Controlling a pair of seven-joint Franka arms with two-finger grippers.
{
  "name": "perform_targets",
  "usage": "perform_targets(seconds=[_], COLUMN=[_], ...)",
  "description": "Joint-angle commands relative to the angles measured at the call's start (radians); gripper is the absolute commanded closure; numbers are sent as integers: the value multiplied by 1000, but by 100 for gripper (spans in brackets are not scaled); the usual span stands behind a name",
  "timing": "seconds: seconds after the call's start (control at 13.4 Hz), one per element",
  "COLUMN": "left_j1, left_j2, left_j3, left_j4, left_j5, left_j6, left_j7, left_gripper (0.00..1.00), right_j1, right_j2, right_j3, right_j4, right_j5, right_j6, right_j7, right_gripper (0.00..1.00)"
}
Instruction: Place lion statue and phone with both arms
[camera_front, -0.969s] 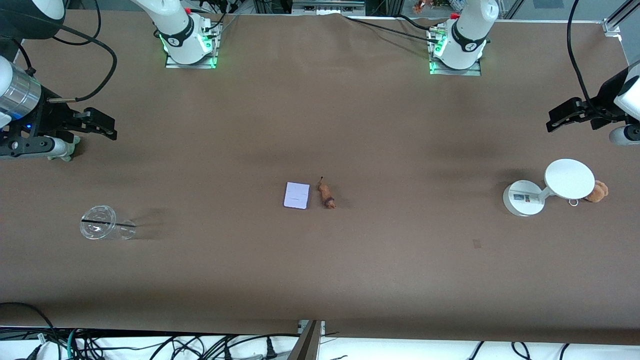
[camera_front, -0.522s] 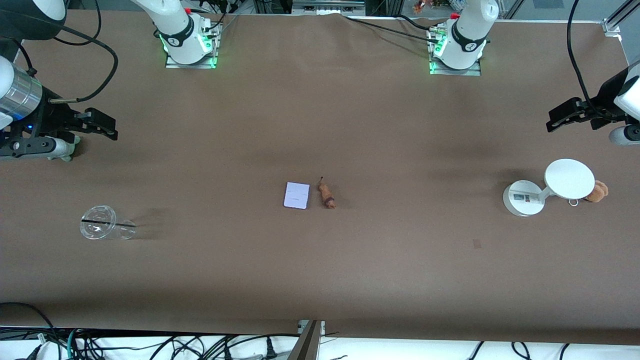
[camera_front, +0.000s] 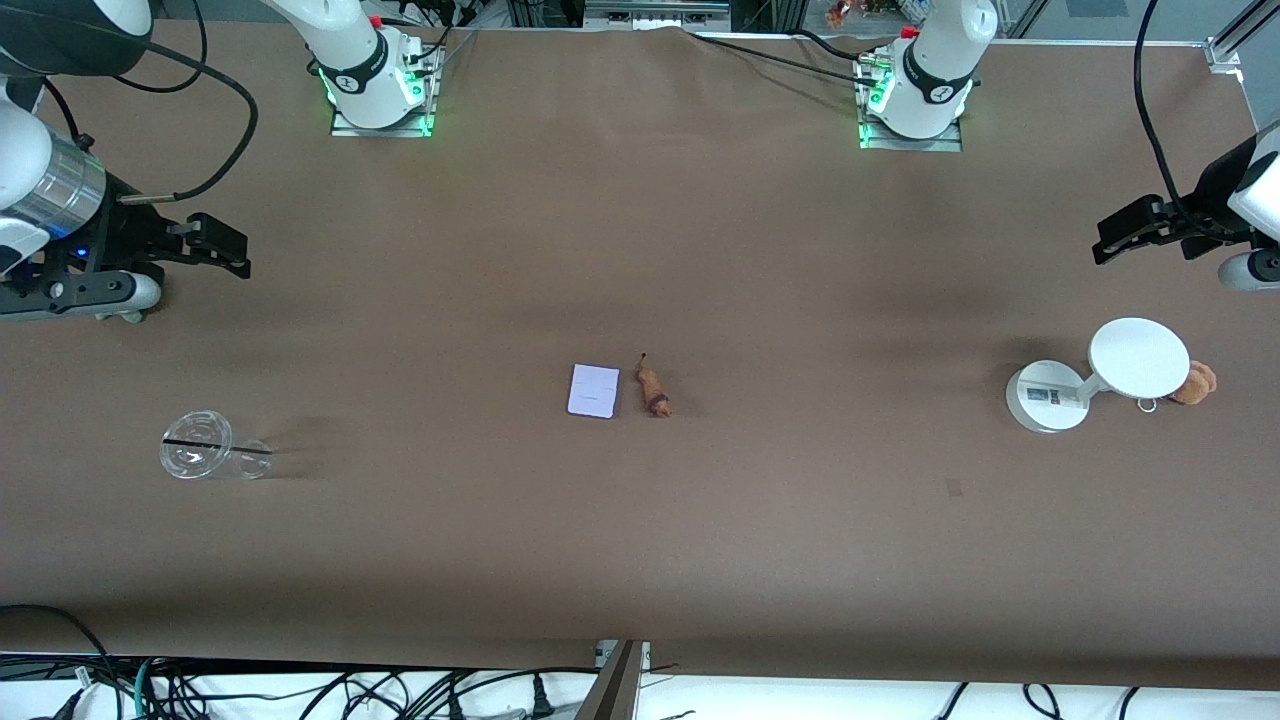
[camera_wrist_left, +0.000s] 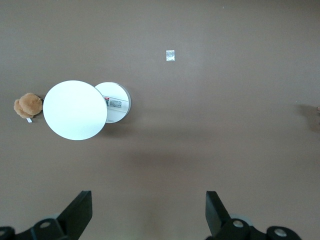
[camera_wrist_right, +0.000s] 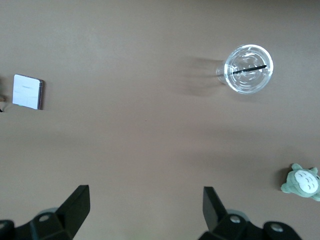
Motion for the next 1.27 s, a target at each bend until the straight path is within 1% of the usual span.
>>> perform_targets(seconds=[0.0,0.82,1.19], left_j1=[8,7,16], left_j2=[10,20,18], left_j3=[-7,-10,-6], left_j4=[29,27,38], left_j5=[1,1,1], left_j6=[-15,-17,-9], left_j7=[18,18,15], left_gripper=[0,0,0], right_j1=[3,9,9], right_j2=[1,1,18], right_j3=[0,-2,-2], right_j4=[10,12,10], right_j5=[-10,-14,-11], right_j6=[0,0,10], right_j7=[3,-9,-3], right_gripper=[0,0,0])
